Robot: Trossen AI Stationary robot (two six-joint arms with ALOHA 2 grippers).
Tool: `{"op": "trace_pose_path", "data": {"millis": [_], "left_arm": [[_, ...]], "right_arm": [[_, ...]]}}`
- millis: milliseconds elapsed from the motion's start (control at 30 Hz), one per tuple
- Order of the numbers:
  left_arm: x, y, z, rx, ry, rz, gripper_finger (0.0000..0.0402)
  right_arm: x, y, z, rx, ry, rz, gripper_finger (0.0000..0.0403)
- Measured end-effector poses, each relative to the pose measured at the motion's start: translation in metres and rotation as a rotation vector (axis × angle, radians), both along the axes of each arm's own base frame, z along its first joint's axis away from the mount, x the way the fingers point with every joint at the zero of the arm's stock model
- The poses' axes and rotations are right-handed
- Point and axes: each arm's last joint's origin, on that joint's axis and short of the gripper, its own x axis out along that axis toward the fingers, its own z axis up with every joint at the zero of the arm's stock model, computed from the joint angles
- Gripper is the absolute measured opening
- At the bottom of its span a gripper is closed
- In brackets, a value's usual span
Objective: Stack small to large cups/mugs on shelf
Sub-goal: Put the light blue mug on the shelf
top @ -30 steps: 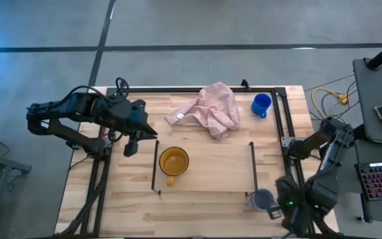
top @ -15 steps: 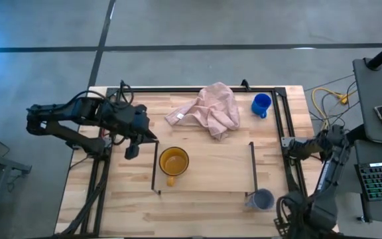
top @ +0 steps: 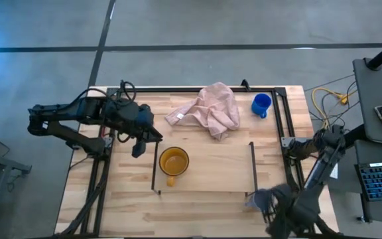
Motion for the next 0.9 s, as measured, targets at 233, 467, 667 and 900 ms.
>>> {"op": "trace_pose_path", "data": {"millis": [233,467,667,900], "left_arm": [[0.006,0.0,-0.003,-0.05,0.025,0.039,0.0039],[0.005,0.0,-0.003,-0.081,0.029,0.059,0.0039],[0.005,0.0,-0.003,-0.1,0.031,0.074,0.0039],[0.005,0.0,-0.003,-0.123,0.035,0.093,0.0039]], "right_arm": [[-0.009,-0.044,0.019,-0.044,-0.202,0.039,0.0052],[-0.02,-0.059,0.019,0.068,-0.472,0.134,0.0052],[-0.033,-0.067,0.002,0.102,-0.493,0.192,0.0065],[-0.04,-0.071,-0.011,0.149,-0.514,0.156,0.0131]]}}
